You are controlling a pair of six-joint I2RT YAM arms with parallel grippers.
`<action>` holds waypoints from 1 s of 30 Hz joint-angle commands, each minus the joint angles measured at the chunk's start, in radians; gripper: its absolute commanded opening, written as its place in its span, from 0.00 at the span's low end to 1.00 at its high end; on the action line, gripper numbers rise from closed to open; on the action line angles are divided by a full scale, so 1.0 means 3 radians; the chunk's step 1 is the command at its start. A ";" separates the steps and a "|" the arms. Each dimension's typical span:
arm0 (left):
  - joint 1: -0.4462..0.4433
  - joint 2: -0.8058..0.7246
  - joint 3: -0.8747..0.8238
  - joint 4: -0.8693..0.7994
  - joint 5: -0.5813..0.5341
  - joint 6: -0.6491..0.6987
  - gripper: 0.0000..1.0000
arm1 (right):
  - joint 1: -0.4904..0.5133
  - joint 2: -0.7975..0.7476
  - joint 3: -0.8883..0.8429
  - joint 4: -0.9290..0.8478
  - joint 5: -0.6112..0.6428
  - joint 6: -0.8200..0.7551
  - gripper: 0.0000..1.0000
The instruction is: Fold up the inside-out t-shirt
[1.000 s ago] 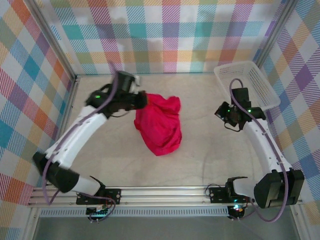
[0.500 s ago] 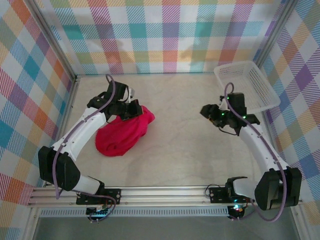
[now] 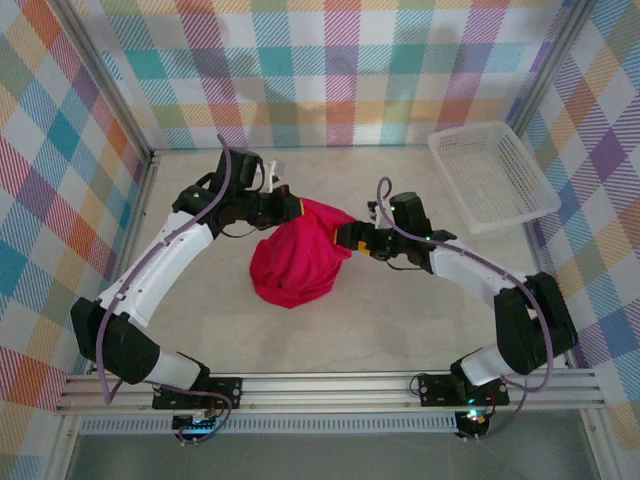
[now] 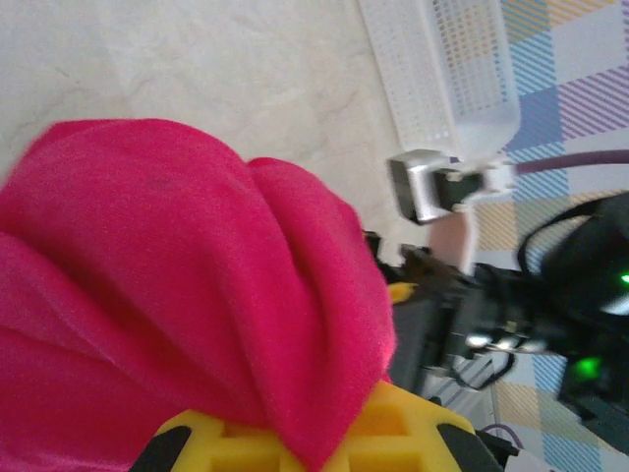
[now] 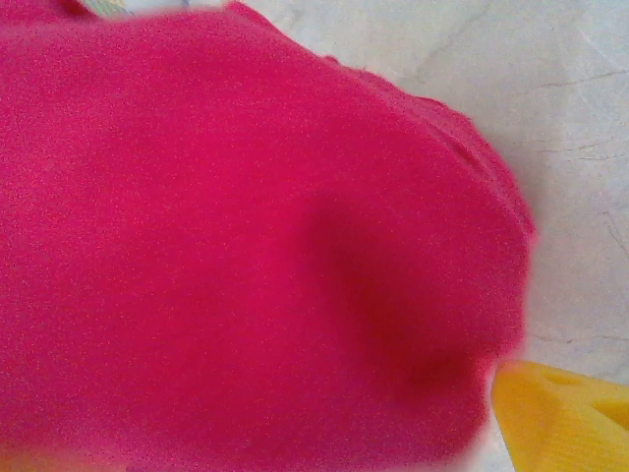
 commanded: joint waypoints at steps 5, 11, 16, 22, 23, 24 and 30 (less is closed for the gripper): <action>-0.0016 -0.0138 0.0016 -0.0128 0.0070 0.0068 0.00 | 0.0031 0.0270 0.0365 0.0223 0.0031 -0.0006 0.45; 0.0074 -0.0047 -0.0025 -0.0448 -0.0189 0.0373 0.00 | 0.0013 -0.0071 0.0587 -0.0711 0.0599 -0.0286 0.00; 0.0415 0.0026 -0.0093 -0.0689 -0.0534 0.0550 0.00 | -0.0258 -0.0517 0.0644 -0.1369 0.1017 -0.0265 0.00; 0.0706 0.0046 -0.0155 -0.0909 -0.1106 0.0661 0.00 | -0.0793 -0.0932 0.0588 -0.1867 0.0972 -0.0157 0.00; 0.0713 0.0061 -0.0167 -0.0924 -0.1202 0.0659 0.00 | -0.0813 -0.0945 0.0596 -0.1914 0.0953 -0.0174 0.00; 0.0715 0.0074 -0.0190 -0.0910 -0.1225 0.0640 0.00 | -0.0813 -0.0946 0.0594 -0.1919 0.0915 -0.0183 0.00; 0.0440 0.0085 -0.0664 -0.0157 -0.0468 0.0307 0.00 | -0.0794 -0.0823 0.0256 -0.1149 -0.0130 -0.0015 0.00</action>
